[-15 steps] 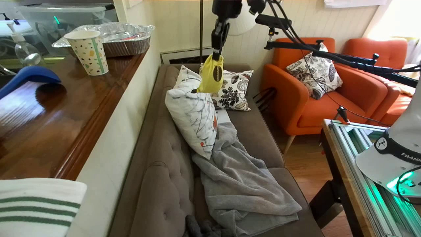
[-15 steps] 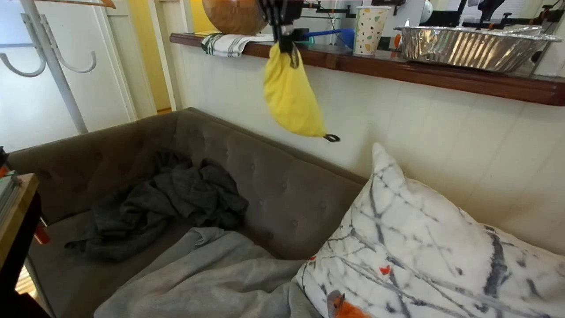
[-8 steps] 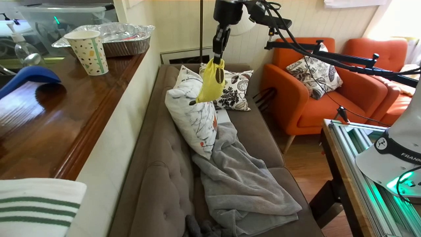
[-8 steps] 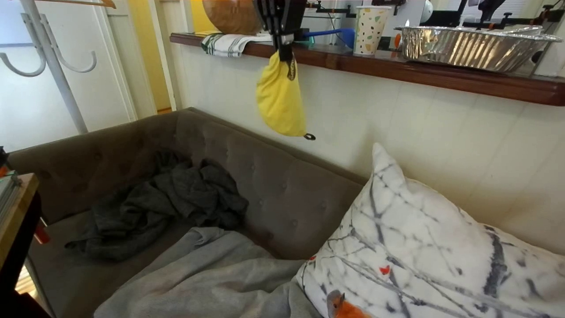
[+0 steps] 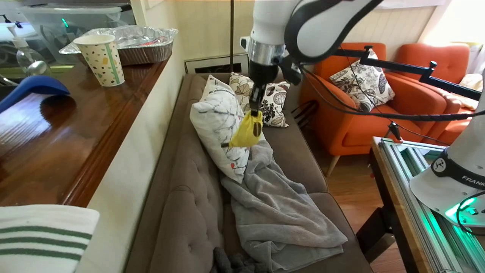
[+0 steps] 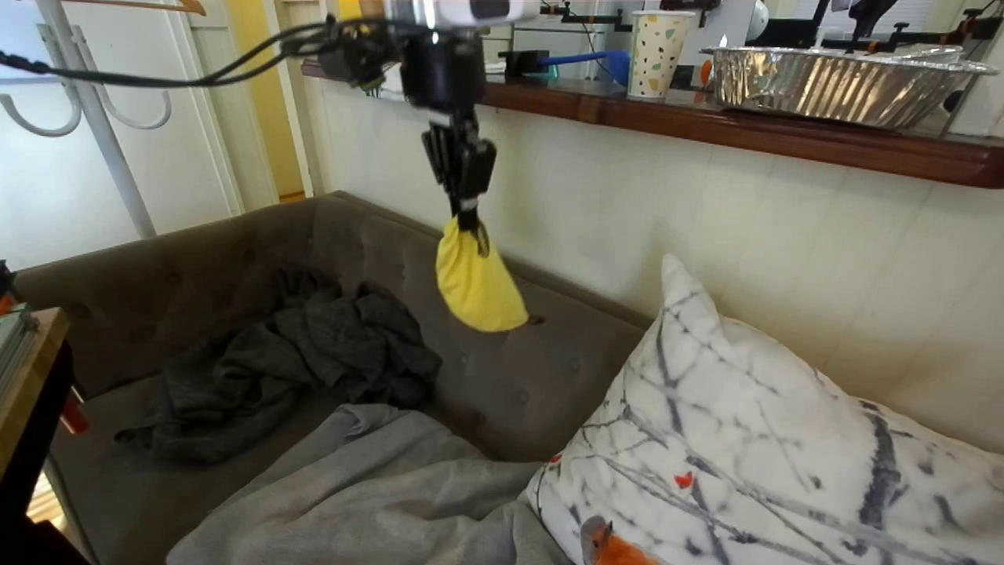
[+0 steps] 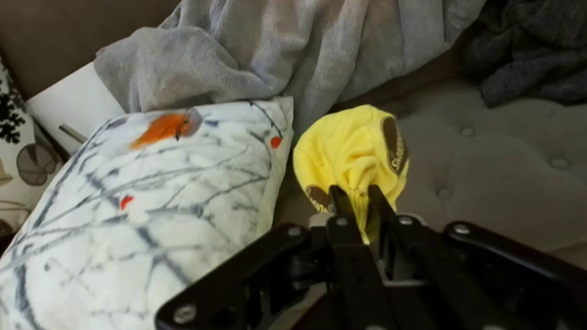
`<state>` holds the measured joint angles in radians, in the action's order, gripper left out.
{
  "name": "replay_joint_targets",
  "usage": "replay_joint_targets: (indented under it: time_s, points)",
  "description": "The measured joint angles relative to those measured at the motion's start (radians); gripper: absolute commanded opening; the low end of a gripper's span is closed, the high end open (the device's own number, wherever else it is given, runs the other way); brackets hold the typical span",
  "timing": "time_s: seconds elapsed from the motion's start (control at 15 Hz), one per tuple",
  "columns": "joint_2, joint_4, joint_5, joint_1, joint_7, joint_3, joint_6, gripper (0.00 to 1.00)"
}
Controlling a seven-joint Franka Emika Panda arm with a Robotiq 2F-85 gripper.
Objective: Put the yellow object on the couch
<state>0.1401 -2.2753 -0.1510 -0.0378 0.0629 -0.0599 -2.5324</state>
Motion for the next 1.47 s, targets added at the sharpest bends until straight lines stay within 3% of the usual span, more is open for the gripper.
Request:
replay_joint_targets:
  time_s: [0.27,0.6,0.87,1.07,1.13,1.2,1.33,1.47]
  points:
    - [0.125,-0.158,-0.181,0.034,0.137,-0.041,-0.149,0.03]
    - [0.321,-0.228,-0.395,0.117,0.24,-0.234,-0.304,0.03]
    - [0.465,-0.22,-0.405,0.228,0.266,-0.361,-0.521,0.03]
    - [0.569,-0.191,-0.397,0.316,0.358,-0.412,-0.727,0.03]
    - [0.602,-0.178,-0.379,0.346,0.386,-0.425,-0.784,0.38]
    - [0.637,-0.163,-0.353,0.378,0.41,-0.44,-0.832,0.39]
    - [0.704,-0.138,-0.281,0.432,0.448,-0.458,-0.887,0.51]
    - [0.744,-0.132,-0.128,0.448,0.397,-0.432,-0.9,0.66]
